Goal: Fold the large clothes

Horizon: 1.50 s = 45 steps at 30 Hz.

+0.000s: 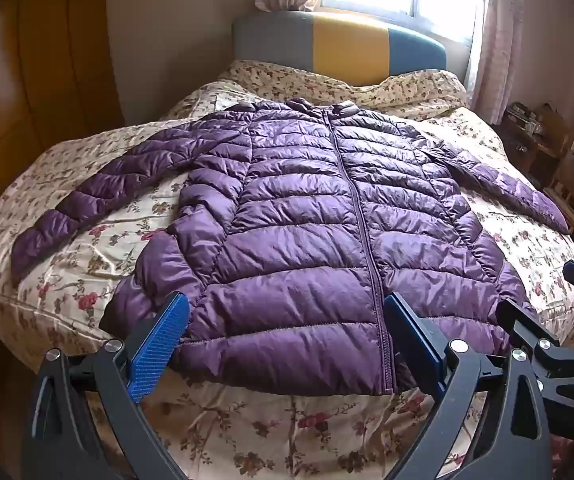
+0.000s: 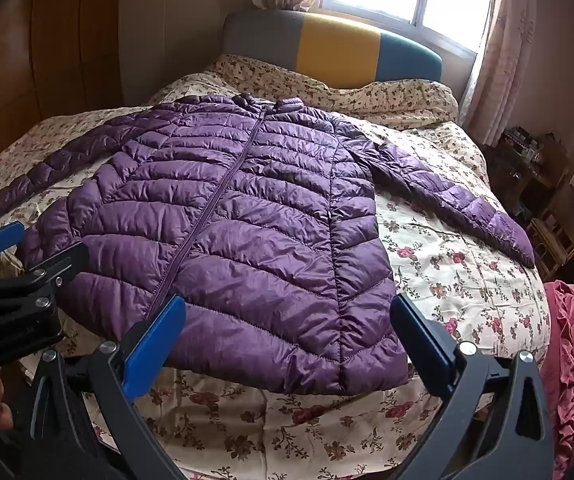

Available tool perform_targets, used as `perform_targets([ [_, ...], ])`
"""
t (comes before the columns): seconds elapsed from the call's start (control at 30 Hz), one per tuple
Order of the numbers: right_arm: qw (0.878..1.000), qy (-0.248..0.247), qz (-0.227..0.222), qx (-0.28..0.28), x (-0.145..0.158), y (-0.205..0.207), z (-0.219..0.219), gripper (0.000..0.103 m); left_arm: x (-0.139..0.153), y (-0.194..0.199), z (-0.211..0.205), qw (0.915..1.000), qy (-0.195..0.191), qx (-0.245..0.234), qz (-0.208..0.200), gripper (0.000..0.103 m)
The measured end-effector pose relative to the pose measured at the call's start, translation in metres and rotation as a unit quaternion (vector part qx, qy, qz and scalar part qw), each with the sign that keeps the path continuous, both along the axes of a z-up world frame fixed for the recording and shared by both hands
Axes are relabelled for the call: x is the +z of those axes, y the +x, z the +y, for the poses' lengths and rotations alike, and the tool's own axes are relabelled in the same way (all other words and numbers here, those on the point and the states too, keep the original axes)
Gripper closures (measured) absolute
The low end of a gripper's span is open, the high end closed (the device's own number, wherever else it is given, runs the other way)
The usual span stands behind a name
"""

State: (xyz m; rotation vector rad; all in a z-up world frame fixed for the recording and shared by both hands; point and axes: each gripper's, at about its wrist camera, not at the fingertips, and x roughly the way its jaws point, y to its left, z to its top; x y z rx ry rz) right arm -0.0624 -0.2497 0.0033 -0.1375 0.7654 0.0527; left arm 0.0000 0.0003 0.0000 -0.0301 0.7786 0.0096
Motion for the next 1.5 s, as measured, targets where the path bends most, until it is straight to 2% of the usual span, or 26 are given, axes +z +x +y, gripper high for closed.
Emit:
perform_targets([
  [1.5, 1.0, 0.01, 0.006, -0.021, -0.004, 0.004, -0.011, 0.002, 0.01, -0.004, -0.007, 0.9997, 0.012, -0.014, -0.019, 0.006],
])
